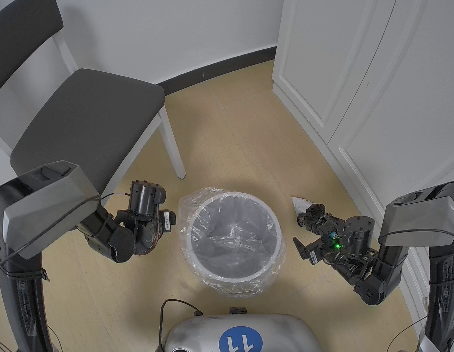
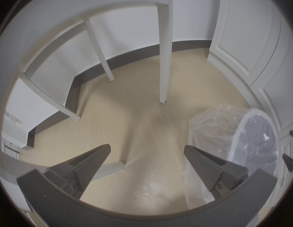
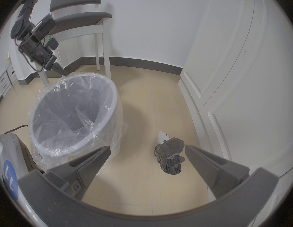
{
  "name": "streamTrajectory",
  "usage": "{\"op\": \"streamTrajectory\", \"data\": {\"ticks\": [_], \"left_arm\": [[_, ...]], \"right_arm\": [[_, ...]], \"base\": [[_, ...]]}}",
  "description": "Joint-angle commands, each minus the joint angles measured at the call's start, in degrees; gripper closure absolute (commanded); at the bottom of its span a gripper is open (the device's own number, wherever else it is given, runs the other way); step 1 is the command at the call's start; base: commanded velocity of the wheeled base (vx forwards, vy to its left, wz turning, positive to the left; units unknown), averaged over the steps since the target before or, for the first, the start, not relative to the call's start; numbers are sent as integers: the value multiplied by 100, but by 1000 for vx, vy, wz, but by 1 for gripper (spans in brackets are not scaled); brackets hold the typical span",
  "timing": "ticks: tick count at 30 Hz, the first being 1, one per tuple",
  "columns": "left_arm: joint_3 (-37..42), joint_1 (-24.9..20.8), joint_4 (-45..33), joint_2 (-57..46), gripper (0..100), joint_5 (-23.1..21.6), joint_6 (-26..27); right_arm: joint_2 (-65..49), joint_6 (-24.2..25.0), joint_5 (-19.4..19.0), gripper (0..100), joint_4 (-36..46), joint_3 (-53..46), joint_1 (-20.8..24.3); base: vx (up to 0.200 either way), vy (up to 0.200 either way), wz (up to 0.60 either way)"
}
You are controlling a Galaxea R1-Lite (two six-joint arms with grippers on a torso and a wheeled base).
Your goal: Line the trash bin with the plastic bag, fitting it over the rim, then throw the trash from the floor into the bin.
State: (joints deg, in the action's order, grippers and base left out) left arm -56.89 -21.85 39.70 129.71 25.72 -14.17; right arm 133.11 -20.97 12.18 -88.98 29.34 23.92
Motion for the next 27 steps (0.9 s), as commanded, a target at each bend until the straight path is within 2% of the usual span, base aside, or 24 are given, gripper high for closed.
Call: {"op": "streamTrajectory", "data": {"ticks": [1, 10, 27], "left_arm": [[-24, -57, 20, -350, 0, 3, 81], [29, -312, 20, -244, 0, 21, 63], [152, -294, 310, 450, 0, 3, 37]], "right_arm": [[13, -30, 4, 0, -102, -8, 8], [13, -65, 4, 0, -102, -34, 8], [84, -65, 4, 0, -102, -25, -1]], "base": [[0, 0, 0], [0, 0, 0], [0, 0, 0]]}}
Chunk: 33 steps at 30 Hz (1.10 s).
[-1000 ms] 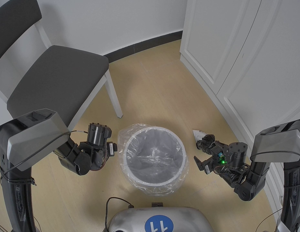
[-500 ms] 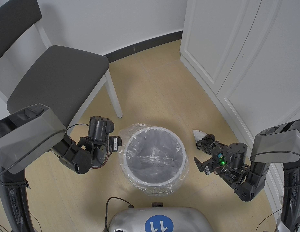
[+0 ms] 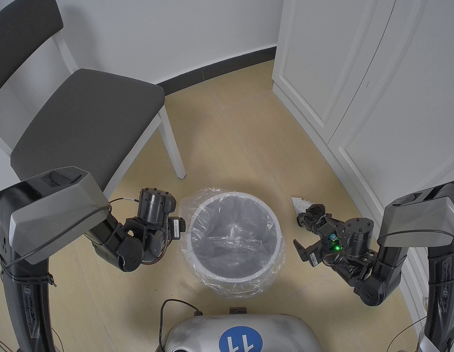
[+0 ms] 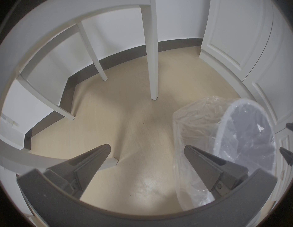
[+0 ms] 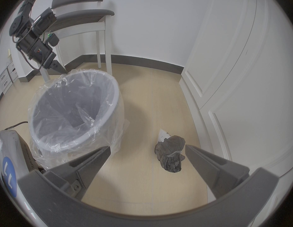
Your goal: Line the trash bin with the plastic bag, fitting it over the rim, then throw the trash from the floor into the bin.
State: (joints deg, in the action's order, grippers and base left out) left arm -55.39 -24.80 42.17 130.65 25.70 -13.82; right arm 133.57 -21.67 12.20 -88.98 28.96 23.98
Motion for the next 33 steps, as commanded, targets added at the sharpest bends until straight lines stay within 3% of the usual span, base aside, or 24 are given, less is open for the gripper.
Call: {"op": "streamTrajectory", "data": {"ticks": [1, 7, 15, 28, 33], "left_arm": [[-24, 1, 99, 435, 0, 5, 11], [-261, 80, 222, 857, 0, 23, 20], [-235, 186, 415, 602, 0, 23, 3], [688, 317, 371, -646, 0, -30, 38], [1321, 405, 521, -1147, 0, -100, 46]], "right_arm": [[55, -3, 1, 0, -102, 13, -7], [90, 5, 1, 0, -102, 30, -42], [125, -3, 1, 0, -102, 39, -42], [-33, -206, 1, 0, -102, -75, 19], [-534, -381, 335, 0, -102, -400, 45]], "base": [[0, 0, 0], [0, 0, 0], [0, 0, 0], [0, 0, 0], [0, 0, 0]]}}
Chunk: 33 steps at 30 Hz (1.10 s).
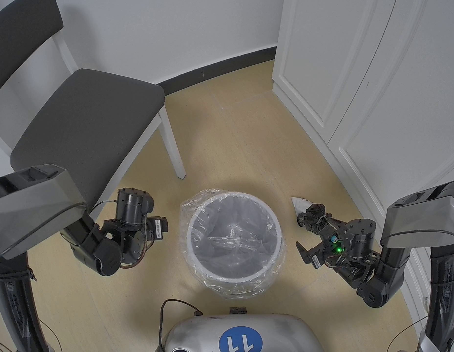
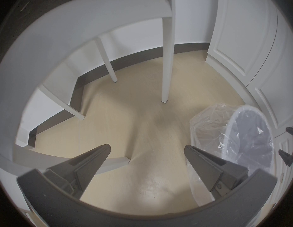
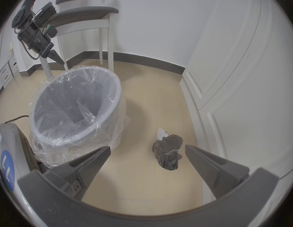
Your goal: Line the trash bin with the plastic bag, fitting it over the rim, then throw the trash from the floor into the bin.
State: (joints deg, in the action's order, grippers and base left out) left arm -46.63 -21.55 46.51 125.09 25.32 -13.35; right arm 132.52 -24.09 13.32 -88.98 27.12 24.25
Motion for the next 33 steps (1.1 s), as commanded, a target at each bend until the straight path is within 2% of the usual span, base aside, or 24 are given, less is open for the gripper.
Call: {"op": "streamTrajectory", "data": {"ticks": [1, 4, 8, 13, 16, 19, 20, 23, 25, 27, 28, 33], "left_arm": [[567, 72, 87, -696, 0, -133, 8], [910, 28, 95, -1092, 0, -326, 34], [1508, -253, 87, -1839, 0, -677, 96], [2105, -561, 95, -2410, 0, -1020, 403], [2351, -701, 166, -2683, 0, -1214, 438], [2677, -780, 333, -2929, 0, -1372, 438], [2712, -780, 359, -2937, 0, -1381, 438], [3098, -754, 746, -3104, 0, -1389, 438], [3283, -736, 1009, -3201, 0, -1389, 430], [3353, -736, 1141, -3245, 0, -1389, 430], [3494, -736, 1387, -3324, 0, -1398, 438], [3819, -736, 1730, -3395, 0, -1389, 438]], "right_arm": [[-499, -158, 302, 0, -5, -199, 19], [-675, -140, 408, 0, 408, -120, 10], [-833, 97, 425, 0, 891, 83, -69], [-1000, 361, 425, 0, 1629, 373, -289], [-1115, 704, 425, 0, 2157, 619, -368], [-1264, 1170, 346, 0, 3132, 1049, -570], [-1264, 1214, 337, 0, 3220, 1102, -588], [-1159, 1776, 320, 0, 4231, 1744, -781], [-1009, 2057, 232, 0, 4539, 2034, -851], [-930, 2189, 153, 0, 4635, 2166, -869], [-754, 2426, 30, 0, 4723, 2368, -922], [-201, 2497, -251, 0, 4582, 2666, -1185]], "base": [[0, 0, 0], [0, 0, 0], [0, 0, 0], [0, 0, 0], [0, 0, 0], [0, 0, 0], [0, 0, 0], [0, 0, 0], [0, 0, 0], [0, 0, 0], [0, 0, 0], [0, 0, 0]]}}
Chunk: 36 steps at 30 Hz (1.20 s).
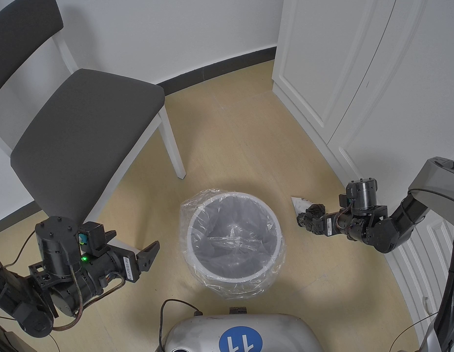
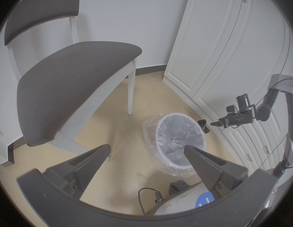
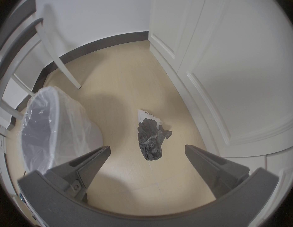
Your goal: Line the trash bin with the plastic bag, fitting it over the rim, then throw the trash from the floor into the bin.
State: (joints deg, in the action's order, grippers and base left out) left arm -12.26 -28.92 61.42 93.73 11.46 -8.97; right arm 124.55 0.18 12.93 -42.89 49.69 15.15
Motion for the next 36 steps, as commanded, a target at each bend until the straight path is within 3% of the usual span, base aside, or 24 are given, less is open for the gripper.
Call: {"op": "streamTrajectory", "data": {"ticks": [1, 8, 36], "left_arm": [[409, 0, 274, -259, 0, -12, -8], [594, -9, 503, -259, 0, -3, 1], [699, -35, 758, -145, 0, 14, -52]], "right_arm": [[720, 87, -291, 0, -80, 498, -311], [1643, 324, -608, 0, -651, 1025, -364], [3198, 1757, -546, 0, -1459, 2862, -425]], "base": [[0, 0, 0], [0, 0, 0], [0, 0, 0]]}}
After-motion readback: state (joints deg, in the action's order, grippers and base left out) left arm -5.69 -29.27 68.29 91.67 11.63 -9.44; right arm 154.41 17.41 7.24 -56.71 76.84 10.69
